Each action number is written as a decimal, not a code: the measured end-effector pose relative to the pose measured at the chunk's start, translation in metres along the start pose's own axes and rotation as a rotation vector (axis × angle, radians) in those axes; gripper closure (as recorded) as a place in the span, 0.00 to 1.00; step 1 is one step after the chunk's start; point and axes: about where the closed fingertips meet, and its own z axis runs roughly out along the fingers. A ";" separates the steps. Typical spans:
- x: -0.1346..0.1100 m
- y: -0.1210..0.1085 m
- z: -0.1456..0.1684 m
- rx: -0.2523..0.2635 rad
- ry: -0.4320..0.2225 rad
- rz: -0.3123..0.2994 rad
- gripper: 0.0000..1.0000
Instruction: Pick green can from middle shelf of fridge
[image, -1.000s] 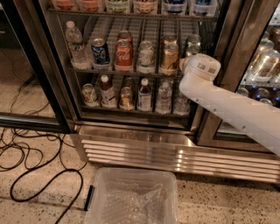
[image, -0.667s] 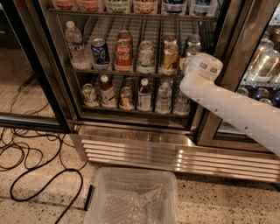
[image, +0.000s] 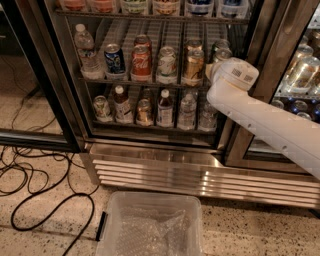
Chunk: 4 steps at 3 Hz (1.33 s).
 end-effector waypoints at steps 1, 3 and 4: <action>0.000 0.000 0.001 0.000 0.000 0.000 1.00; -0.020 -0.006 -0.014 -0.011 -0.019 -0.010 1.00; -0.031 -0.008 -0.030 -0.030 0.015 0.021 1.00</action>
Offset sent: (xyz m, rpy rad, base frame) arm -0.0513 0.0257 0.0625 0.2245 0.0955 0.0756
